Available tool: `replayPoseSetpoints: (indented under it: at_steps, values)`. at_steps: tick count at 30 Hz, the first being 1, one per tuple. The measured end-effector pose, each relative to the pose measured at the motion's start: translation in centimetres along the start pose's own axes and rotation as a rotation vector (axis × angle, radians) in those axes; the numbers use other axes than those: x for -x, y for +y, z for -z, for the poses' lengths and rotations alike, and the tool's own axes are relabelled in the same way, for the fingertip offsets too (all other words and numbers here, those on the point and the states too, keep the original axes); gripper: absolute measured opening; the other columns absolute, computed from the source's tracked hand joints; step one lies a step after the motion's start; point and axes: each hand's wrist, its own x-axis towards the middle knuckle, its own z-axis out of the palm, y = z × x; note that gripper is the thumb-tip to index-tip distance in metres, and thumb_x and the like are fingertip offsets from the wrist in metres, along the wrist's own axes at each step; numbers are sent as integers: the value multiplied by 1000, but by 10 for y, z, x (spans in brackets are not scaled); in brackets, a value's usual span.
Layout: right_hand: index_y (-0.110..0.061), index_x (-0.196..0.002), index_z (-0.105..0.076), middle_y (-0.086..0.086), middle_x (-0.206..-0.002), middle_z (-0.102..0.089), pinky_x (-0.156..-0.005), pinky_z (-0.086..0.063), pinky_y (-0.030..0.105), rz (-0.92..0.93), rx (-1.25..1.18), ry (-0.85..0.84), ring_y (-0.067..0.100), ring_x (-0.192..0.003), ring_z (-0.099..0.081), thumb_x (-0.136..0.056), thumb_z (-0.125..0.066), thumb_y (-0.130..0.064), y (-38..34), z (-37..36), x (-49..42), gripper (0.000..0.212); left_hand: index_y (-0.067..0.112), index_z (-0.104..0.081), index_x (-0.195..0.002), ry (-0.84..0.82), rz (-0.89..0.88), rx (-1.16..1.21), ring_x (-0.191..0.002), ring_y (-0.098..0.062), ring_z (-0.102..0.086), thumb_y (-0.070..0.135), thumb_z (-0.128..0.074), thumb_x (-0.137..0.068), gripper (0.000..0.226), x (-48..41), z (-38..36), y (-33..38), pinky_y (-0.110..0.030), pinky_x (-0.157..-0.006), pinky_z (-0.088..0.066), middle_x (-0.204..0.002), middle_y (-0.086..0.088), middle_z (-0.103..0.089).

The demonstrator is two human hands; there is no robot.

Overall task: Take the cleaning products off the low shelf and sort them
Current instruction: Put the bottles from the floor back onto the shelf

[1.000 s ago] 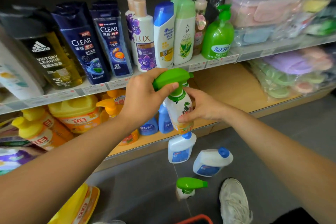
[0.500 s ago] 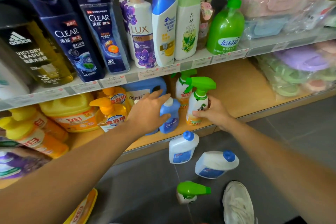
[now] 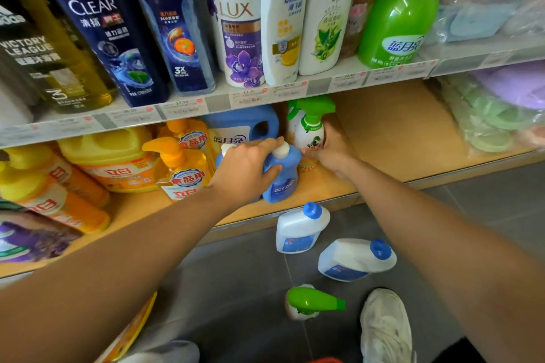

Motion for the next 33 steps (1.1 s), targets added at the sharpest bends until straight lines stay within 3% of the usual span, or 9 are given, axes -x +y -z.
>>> replayPoseSetpoints:
  at_steps: [3,7,10,14,17,19,23,28,33]
  values:
    - [-17,-143,-41,8,-133,-61,-101,-51,48,-29,60,-6,27,-121,-59,-74,-87,-8,-8,-4,-8,83,21,-50,-147,2,-6,6,-107,-29,-66,27,-66,-95,54,1,-2,-2,-37,-85,-52,-127,-7,-68]
    - [-13,-154,-26,12,-148,-48,-100,-51,47,-213,385,-32,33,-129,-52,-81,-83,-30,-19,-1,-2,94,23,-48,-149,-6,-16,-1,-102,-28,-67,25,-65,-94,58,3,-3,-7,-35,-80,-50,-120,-8,-70]
    - [-13,-136,-52,10,-127,-61,-78,-60,39,-299,632,-176,27,-104,-63,-90,-71,-24,-27,19,19,51,24,-46,-150,-15,-11,-14,-98,-30,-66,23,-64,-92,60,5,-3,-8,-36,-78,-50,-114,-9,-71]
    - [-21,-108,-67,4,-98,-68,-70,-57,31,-209,634,-467,15,-79,-64,-88,-67,-14,-33,36,59,21,25,-39,-154,-55,-7,-32,-102,-32,-64,21,-64,-90,69,4,-5,-7,-34,-75,-43,-118,-9,-69]
    - [-27,-121,-55,-1,-90,-65,-67,-54,31,-259,761,-739,15,-78,-61,-83,-75,-28,-31,36,96,43,21,-25,-160,-125,-26,-45,-118,-33,-60,20,-66,-89,82,9,-9,-1,-40,-86,-48,-147,-10,-52]
    - [-26,-132,-42,-7,-92,-58,-75,-53,34,-193,877,-788,15,-84,-58,-77,-82,-34,-21,39,117,69,18,-23,-160,-130,-26,-25,-122,-34,-58,17,-69,-87,86,18,-13,6,-40,-77,-52,-163,-9,-29]
    - [-13,-135,-47,-4,-107,-49,-78,-43,29,-126,1204,-865,19,-96,-52,-72,-87,-41,0,58,147,80,14,-48,-139,-29,-72,31,-114,-33,-55,15,-70,-82,61,45,-29,28,-45,-63,-55,-140,-12,-40]
    - [-18,-128,-58,8,-125,-60,-84,-41,30,-3,1229,-689,28,-115,-57,-76,-84,-33,30,85,172,60,26,-59,-129,-413,-181,44,-120,-26,-54,40,-66,-90,43,81,-64,51,-41,-91,-50,-128,-1,-59]
    - [-17,-113,-64,5,-112,-68,-75,-35,28,22,1174,-556,27,-106,-62,-81,-80,-31,38,92,176,39,33,-55,-133,-844,-211,-8,-114,-24,-60,58,-64,-87,53,114,-96,64,-38,-86,-52,-125,-1,-63]
